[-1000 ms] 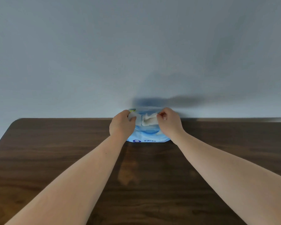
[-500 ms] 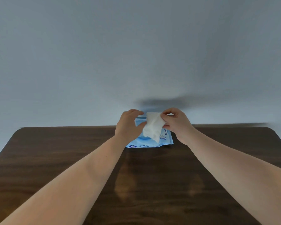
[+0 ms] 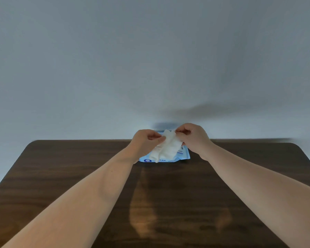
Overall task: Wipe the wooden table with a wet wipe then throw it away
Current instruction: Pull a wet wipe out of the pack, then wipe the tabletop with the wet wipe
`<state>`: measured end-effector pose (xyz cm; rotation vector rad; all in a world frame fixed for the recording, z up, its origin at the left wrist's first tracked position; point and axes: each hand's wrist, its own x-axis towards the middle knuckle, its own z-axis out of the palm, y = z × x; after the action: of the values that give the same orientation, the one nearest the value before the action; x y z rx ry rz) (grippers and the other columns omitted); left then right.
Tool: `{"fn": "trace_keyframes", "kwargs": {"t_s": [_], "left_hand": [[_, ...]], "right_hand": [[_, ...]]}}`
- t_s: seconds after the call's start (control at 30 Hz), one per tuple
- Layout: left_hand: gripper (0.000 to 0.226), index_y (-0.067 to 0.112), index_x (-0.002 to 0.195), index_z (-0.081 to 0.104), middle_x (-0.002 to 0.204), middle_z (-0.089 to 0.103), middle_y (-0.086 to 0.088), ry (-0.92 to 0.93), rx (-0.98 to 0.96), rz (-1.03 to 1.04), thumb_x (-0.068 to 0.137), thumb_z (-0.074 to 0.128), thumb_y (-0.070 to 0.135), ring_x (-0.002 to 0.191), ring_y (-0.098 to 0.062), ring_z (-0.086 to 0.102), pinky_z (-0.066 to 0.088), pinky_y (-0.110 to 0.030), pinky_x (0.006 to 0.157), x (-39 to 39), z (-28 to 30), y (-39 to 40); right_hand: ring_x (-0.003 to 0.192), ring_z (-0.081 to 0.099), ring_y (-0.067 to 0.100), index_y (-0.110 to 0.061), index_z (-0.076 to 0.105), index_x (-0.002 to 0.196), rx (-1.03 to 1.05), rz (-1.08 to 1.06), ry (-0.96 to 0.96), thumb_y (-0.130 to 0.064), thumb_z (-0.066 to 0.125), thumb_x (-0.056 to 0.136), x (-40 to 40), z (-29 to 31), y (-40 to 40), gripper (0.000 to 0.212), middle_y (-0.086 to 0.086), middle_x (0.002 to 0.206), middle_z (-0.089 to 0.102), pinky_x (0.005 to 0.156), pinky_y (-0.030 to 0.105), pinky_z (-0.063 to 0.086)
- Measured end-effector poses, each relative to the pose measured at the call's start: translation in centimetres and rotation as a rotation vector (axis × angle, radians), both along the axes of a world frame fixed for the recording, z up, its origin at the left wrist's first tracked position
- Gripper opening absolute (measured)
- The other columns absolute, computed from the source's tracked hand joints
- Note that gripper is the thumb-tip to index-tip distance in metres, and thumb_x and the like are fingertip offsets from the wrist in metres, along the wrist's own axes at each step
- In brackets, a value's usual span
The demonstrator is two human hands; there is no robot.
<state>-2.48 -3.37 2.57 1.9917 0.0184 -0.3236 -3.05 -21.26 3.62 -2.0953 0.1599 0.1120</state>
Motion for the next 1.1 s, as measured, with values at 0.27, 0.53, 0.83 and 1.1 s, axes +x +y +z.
{"fn": "trace_keyframes", "kwargs": {"t_s": [0.27, 0.53, 0.83, 1.1], "left_hand": [[0.016, 0.020, 0.085, 0.075, 0.079, 0.069, 0.000, -0.142, 0.154, 0.267, 0.088, 0.059, 0.022, 0.079, -0.020, 0.062, 0.053, -0.037, 0.082, -1.4, 0.3, 2.5], [0.032, 0.018, 0.121, 0.061, 0.124, 0.062, 0.000, -0.007, 0.417, 0.244, 0.094, 0.051, 0.032, 0.113, -0.018, 0.056, 0.044, -0.032, 0.093, -4.7, -1.7, 8.3], [0.058, 0.020, 0.149, 0.025, 0.154, 0.030, -0.001, 0.250, 0.740, 0.092, 0.098, 0.040, 0.042, 0.138, -0.025, 0.033, 0.034, -0.042, 0.108, -10.6, -5.8, 16.7], [0.073, 0.016, 0.151, -0.002, 0.161, -0.005, -0.001, 0.268, 1.035, -0.063, 0.096, 0.027, 0.055, 0.147, -0.018, -0.005, 0.007, -0.042, 0.119, -14.4, -10.8, 22.7]], "right_hand": [[0.087, 0.057, 0.015, -0.011, 0.066, 0.091, -0.263, 0.040, -0.232, -0.013, 0.055, 0.091, -0.9, 0.6, 0.6, 0.011, 0.001, 0.099, 0.065, 0.074, 0.023, 0.043], [0.093, 0.059, 0.017, -0.015, 0.068, 0.093, -0.444, 0.532, -0.049, -0.030, 0.060, 0.089, -4.5, -1.7, 7.6, 0.018, -0.001, 0.101, 0.068, 0.081, 0.031, 0.046], [0.113, 0.056, 0.025, -0.015, 0.053, 0.123, -0.846, 0.777, -0.148, -0.020, 0.040, 0.098, -4.6, -8.6, 11.0, 0.029, 0.007, 0.129, 0.057, 0.088, 0.038, 0.049], [0.147, 0.004, 0.021, -0.013, -0.004, 0.150, -0.952, 0.901, -0.081, -0.035, 0.014, 0.102, -5.4, -15.6, 13.9, 0.056, 0.006, 0.160, -0.003, 0.119, 0.038, 0.007]]}}
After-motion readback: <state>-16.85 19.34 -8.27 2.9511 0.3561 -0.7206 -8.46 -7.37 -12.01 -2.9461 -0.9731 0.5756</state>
